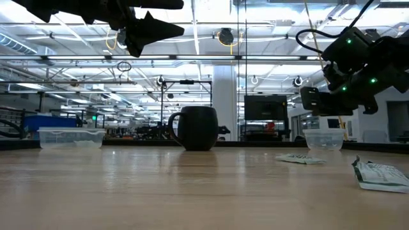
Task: Pick and place items into bin
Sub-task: Put the white stevia packet into the right transparent bin, then put the white stevia packet into the left transparent bin
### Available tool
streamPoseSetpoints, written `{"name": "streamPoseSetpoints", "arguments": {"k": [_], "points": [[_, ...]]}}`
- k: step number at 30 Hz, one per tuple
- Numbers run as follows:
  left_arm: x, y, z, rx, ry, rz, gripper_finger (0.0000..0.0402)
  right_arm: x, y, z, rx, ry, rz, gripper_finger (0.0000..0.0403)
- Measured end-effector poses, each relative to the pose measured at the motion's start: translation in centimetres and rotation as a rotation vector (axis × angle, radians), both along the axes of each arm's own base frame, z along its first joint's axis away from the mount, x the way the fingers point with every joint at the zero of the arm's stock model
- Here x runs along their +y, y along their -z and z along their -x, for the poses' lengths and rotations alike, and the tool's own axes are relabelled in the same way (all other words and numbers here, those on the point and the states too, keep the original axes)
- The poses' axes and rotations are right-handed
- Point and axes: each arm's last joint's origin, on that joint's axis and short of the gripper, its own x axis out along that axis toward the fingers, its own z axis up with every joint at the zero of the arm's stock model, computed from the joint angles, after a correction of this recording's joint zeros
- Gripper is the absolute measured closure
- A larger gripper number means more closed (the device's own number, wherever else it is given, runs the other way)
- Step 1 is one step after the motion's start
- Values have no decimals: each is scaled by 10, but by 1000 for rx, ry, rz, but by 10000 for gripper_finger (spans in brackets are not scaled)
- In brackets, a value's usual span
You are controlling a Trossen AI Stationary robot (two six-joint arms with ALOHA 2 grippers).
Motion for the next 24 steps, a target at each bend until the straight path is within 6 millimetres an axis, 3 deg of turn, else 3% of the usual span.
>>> {"name": "streamPoseSetpoints", "arguments": {"k": [8, 12, 16, 24], "points": [[0, 0, 0, 0, 0, 0, 158, 1, -2, -4, -10, -57, -9, 251], [1, 0, 0, -1, -44, -9, 158, 6, -16, -18, -85, -298, 0, 239], [4, 7, -6, -12, -154, -28, 158, 21, -38, -33, -191, -663, 105, 240], [27, 41, -45, 11, -144, 17, 158, 61, -70, -38, -403, -1063, 324, 249]]}}
